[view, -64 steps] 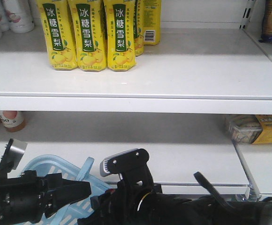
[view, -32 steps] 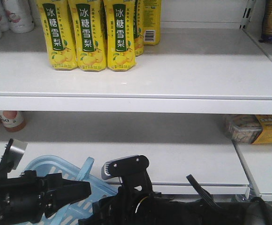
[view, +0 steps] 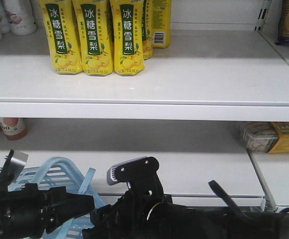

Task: Place coke in basket with both arms
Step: 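Open the right gripper and withdraw it up from the basket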

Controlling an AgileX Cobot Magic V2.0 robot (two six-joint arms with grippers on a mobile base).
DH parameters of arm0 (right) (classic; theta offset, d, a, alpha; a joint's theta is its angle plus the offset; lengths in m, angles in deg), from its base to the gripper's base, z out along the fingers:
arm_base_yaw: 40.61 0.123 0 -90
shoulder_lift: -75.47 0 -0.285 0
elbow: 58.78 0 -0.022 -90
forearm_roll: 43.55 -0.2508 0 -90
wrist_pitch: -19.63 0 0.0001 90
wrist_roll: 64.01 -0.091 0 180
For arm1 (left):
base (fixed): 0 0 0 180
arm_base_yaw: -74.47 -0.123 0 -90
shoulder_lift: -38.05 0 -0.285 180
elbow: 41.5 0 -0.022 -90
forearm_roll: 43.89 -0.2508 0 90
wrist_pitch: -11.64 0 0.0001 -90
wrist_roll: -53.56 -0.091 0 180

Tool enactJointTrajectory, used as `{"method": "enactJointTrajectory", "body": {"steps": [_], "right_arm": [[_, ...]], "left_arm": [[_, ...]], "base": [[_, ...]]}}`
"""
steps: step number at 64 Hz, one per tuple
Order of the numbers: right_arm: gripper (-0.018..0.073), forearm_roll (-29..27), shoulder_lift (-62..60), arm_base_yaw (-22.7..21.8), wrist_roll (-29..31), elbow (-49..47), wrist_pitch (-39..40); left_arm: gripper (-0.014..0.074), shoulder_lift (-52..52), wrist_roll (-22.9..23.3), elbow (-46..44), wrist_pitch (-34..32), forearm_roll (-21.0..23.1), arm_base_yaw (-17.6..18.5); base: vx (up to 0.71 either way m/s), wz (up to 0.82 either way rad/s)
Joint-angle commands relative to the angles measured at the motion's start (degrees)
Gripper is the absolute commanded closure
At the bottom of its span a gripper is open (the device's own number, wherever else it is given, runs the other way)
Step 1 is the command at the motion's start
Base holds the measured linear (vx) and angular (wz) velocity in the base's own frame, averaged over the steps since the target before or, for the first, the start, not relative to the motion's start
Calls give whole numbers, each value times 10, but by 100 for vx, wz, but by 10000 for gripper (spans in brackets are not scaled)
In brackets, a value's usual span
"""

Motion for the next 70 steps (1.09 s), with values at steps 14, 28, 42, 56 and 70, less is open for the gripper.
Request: {"method": "enactJointTrajectory", "body": {"steps": [14, 28, 42, 56, 70], "right_arm": [[104, 1, -116, -93, 71, -14, -54], [104, 3, -219, -201, 139, -14, -100], [104, 35, -316, -356, 184, -14, -136], [104, 117, -385, -532, 184, -14, -222], [104, 179, -464, -675, 177, -14, -257]], "left_arm": [[602, 14, -3, -20, 39, 66, 2], [602, 14, -3, -20, 39, 66, 2], [602, 14, -3, -20, 39, 66, 2], [602, 14, -3, -20, 39, 66, 2], [602, 14, -3, -20, 39, 66, 2]], "base": [[0, 0], [0, 0], [0, 0], [0, 0], [0, 0]]}}
